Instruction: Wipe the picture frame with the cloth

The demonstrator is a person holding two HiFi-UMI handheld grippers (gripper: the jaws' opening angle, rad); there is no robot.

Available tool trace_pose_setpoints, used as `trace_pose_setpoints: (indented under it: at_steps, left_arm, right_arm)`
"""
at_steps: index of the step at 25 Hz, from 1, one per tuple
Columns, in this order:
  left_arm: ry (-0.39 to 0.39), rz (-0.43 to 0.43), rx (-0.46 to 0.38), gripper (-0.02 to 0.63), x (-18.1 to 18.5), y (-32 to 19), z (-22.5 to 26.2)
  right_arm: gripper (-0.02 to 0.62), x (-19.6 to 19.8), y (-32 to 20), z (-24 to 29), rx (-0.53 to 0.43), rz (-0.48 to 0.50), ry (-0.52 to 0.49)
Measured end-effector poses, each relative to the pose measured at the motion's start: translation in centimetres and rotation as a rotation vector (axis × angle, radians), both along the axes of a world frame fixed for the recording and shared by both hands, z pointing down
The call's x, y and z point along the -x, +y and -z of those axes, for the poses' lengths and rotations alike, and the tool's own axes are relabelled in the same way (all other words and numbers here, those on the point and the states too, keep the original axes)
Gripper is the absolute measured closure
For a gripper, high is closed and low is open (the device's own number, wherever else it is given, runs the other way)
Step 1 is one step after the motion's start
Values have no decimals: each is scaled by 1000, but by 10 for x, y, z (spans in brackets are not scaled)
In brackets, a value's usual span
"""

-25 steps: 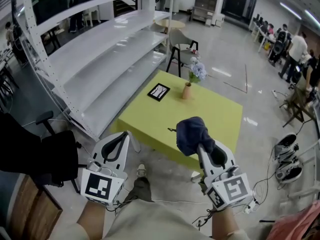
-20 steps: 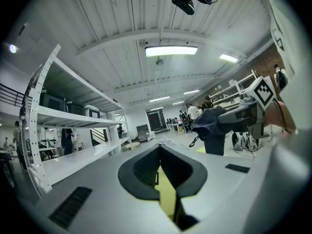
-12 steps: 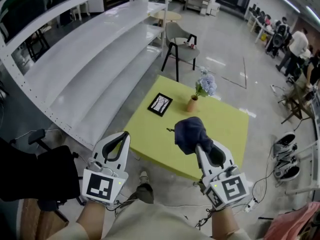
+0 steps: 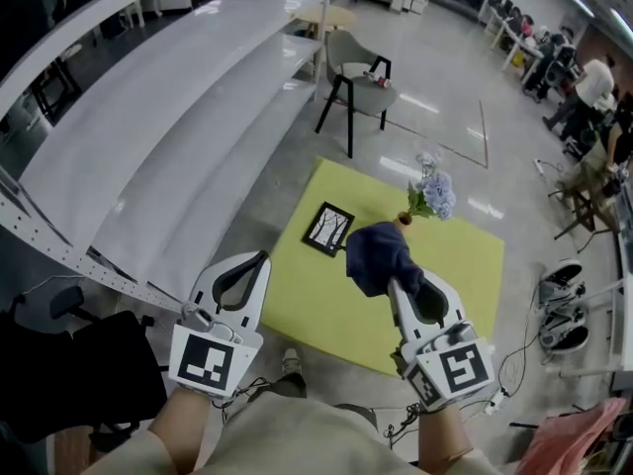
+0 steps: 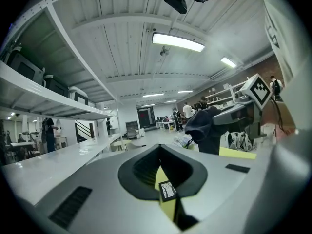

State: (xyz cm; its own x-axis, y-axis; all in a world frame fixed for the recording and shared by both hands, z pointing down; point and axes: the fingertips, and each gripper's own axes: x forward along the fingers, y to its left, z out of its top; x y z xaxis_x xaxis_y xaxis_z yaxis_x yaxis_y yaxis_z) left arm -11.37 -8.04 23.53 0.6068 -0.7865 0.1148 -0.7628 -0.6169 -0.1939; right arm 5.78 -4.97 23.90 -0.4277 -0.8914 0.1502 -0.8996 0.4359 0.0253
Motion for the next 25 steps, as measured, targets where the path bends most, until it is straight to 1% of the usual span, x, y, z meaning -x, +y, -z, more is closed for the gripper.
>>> trace_pose_setpoints:
  at_steps: [5,15,21,25]
  left_arm:
    - [-1,-31,-19,600,2,-29,0]
    - [33,-30,-4,600,-5,-53,-4]
    - [28,-15,4,600,-15,-70,-11]
    - [19,-5,27,600,-24,-86,-26]
  right_arm:
    - [529,2,-29,-3,5,-35,4]
    - [529,-13,-52,-12,33,-75,-2]
    - [529,-23,-77,-24,60,-58,-5]
    - [529,-27,-103,-36,77,-38,-8]
